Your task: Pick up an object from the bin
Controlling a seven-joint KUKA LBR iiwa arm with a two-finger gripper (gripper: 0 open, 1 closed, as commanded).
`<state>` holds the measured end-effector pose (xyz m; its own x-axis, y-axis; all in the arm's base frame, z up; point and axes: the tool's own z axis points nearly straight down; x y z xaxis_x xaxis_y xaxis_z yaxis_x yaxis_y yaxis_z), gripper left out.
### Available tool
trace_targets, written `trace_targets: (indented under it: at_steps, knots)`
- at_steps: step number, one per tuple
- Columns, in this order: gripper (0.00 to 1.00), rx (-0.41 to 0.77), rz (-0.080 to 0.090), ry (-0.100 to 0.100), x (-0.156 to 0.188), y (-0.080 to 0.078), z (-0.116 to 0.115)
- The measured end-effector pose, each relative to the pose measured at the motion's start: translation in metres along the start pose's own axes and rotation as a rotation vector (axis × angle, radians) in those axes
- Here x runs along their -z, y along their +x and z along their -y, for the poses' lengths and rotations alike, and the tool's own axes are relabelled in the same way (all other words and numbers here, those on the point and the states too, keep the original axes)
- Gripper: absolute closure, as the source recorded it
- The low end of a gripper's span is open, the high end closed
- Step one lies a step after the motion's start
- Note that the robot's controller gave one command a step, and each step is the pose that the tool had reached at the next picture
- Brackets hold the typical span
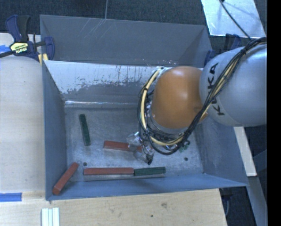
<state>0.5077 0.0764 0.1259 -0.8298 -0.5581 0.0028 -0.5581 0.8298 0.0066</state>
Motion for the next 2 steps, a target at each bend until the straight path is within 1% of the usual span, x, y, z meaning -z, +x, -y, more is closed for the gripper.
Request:
trace_targets:
  at_steps: [1, 2]
  knots:
    - [0.00, -0.007, 0.006, 0.007, 0.004, 0.000, 0.005]
    - [0.00, -0.022, 0.006, 0.007, -0.057, -0.034, 0.036]
